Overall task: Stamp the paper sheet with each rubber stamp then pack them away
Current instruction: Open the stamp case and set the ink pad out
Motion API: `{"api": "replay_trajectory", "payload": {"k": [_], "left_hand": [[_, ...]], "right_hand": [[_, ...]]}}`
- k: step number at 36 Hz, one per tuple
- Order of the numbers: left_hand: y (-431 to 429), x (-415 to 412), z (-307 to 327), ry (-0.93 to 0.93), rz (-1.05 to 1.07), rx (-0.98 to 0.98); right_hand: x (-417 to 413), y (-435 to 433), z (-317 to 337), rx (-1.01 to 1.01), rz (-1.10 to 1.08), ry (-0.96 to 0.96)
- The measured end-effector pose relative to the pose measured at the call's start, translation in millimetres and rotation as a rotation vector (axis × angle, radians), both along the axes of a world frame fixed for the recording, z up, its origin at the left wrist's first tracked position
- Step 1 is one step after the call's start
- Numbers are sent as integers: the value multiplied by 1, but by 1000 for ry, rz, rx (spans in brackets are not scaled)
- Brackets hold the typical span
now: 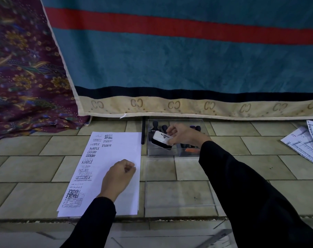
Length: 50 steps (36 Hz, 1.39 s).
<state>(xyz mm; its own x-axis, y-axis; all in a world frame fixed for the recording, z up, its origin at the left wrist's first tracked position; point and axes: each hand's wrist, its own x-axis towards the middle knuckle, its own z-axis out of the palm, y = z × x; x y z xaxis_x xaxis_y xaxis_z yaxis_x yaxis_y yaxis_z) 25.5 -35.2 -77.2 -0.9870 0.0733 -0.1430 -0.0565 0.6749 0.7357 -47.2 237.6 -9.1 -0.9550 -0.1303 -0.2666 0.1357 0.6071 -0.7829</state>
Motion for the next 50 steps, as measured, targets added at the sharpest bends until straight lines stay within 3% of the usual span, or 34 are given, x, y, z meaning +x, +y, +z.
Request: {"api": "replay_trajectory", "payload": {"k": [12, 20, 24, 26, 29, 34, 43, 50], "left_hand": [[-1, 1, 0, 8, 6, -11], [0, -3, 1, 12, 6, 12], [8, -9, 9, 105, 22, 186], [13, -11, 15, 139, -37, 318], [17, -12, 18, 159, -171, 365], [19, -12, 11, 163, -249, 294], [21, -8, -7, 269, -303, -129], [25, -15, -7, 321, -337, -267]], "right_hand": [[-4, -14, 4, 233, 76, -4], [-1, -10, 11, 169, 30, 41], [7, -13, 20, 104, 44, 92], [15, -18, 23, 98, 75, 121], [32, -26, 22, 110, 119, 159], [58, -34, 9, 139, 183, 141], [72, -34, -29, 346, 244, 179], [68, -37, -38, 370, 247, 208]]}}
